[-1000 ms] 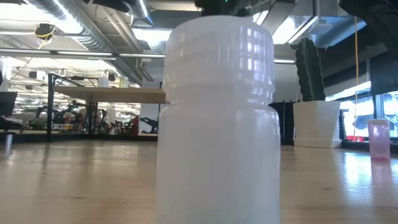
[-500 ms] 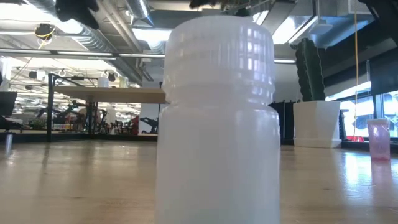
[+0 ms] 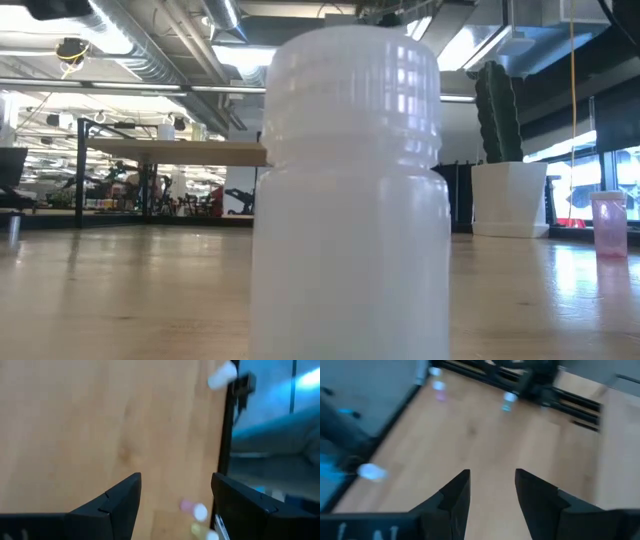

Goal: Pick and place medicine bottles onto shelf by color
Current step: Put the bottom pink pill bottle on the shelf

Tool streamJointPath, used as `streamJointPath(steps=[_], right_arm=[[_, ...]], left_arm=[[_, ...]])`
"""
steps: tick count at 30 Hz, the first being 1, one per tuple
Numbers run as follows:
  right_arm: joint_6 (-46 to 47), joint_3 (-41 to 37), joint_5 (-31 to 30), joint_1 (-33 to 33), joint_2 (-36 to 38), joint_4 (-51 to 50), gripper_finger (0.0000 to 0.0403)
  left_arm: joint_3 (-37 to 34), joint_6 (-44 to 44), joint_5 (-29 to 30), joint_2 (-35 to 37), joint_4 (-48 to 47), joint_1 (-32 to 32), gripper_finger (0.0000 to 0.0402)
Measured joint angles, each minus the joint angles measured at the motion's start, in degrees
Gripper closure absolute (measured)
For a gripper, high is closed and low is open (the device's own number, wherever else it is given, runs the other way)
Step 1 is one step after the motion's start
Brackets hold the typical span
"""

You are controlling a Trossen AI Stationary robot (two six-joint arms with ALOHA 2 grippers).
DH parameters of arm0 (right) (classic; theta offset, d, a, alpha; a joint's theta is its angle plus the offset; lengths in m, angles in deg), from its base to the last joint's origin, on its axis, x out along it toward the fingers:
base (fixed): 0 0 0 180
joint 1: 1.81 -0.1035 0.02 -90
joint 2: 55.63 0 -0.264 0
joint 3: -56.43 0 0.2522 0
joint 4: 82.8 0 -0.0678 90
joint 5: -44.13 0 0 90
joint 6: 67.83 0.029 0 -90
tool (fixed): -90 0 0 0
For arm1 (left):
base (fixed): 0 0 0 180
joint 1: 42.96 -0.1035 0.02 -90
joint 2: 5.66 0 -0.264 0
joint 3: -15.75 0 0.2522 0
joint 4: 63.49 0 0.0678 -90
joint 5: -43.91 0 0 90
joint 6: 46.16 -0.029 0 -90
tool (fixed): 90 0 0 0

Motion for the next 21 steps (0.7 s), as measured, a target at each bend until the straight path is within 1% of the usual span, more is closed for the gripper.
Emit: streamJointPath(steps=[3, 6, 10, 16, 19, 21], right_arm=[[2.22, 0.00, 2.25, -0.96, 0.00, 0.07, 0.0244], [4.44, 0.00, 2.30, -1.57, 0.00, 0.07, 0.0244], [5.66, 0.00, 2.28, -2.21, 0.00, 0.65, 0.0244], [5.67, 0.00, 2.29, -2.90, 0.00, 1.85, 0.0244], [5.77, 0.00, 2.28, -3.00, 0.00, 2.25, 0.0244], [5.77, 0.00, 2.28, -3.00, 0.00, 2.43, 0.0244]], left_arm=[[0.00, 2.12, -0.10, -1.74, 0.33, 5.35, 0.0167], [0.00, 5.70, -0.02, -3.86, 2.23, 10.60, 0.0167], [0.00, 10.09, 1.27, -7.95, 6.98, 16.50, 0.0167], [0.00, 17.10, 4.73, -15.82, 10.80, 23.20, 0.0166], [0.00, 19.97, 5.52, -19.65, 11.69, 25.51, 0.0166], [0.00, 20.38, 6.17, -21.87, 12.30, 26.68, 0.0166]])
